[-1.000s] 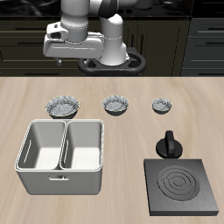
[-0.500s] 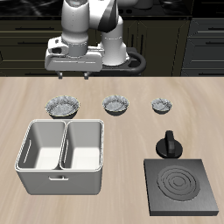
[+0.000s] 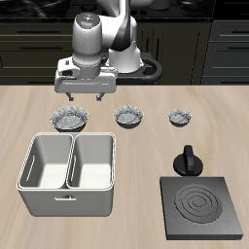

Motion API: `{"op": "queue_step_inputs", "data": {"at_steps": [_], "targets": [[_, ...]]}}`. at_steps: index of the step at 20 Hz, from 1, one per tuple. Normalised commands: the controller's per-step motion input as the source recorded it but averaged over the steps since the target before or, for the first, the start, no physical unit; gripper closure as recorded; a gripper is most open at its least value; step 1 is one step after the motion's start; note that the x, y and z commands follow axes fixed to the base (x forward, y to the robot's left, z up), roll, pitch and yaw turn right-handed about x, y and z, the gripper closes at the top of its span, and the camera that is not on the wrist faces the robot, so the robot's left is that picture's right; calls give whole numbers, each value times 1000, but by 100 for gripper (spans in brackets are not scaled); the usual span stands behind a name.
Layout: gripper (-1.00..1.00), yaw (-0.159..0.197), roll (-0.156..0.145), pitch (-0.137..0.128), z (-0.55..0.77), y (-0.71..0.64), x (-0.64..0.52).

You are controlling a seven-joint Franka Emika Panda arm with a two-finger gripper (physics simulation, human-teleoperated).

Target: Place the largest bowl inside the left compartment of the bowl drainer

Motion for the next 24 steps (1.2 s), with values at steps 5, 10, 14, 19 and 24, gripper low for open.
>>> {"op": "queue_step_inputs", "data": {"at_steps": [5, 10, 14, 19, 24], "targets": [[-100, -20, -19, 7, -199, -52, 47], [-100, -14, 5, 5, -321, -31, -32], [-100, 4, 19, 10, -270, 38, -77], [-100, -33, -4, 17, -223, -60, -26], [-100, -21, 5, 18, -194, 11, -6]]}}
